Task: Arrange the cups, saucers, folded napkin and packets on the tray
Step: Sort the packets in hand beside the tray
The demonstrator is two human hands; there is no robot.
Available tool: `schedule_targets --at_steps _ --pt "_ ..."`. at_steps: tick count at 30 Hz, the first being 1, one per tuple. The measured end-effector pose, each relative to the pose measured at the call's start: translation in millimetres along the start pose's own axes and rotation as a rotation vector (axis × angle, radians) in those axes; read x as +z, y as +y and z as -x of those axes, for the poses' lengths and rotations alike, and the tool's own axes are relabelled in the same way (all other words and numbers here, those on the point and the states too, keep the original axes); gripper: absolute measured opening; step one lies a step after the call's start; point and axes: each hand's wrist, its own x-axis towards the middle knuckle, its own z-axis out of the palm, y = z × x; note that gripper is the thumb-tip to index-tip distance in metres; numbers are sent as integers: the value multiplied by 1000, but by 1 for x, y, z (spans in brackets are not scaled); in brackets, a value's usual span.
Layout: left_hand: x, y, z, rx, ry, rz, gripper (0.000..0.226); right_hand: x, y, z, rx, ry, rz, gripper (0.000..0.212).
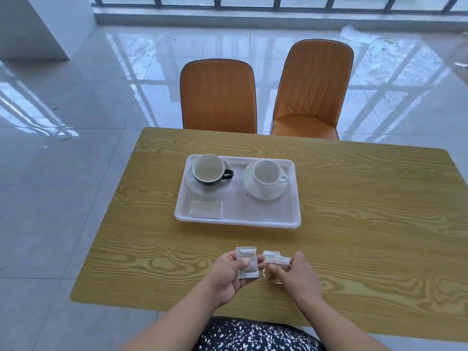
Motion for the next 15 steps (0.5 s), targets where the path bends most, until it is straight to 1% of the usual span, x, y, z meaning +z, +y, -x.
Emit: schedule_targets --at_steps 3,5,10,13,15 --pt "-3 0 1 0 0 -12 25 1 2 2 2 27 -23 59" --pt "-5 0 0 4 -3 -2 26 2 5 3 -6 35 -13 58" --pt "-4 -1 1 6 0 5 27 -3 9 0 21 30 28 32" --pt "-4 -2 0 -1 9 3 26 -1 12 -2 42 36 -63 23" --pt "-4 -3 -1 -7 14 14 25 0 14 -2 44 29 -164 21"
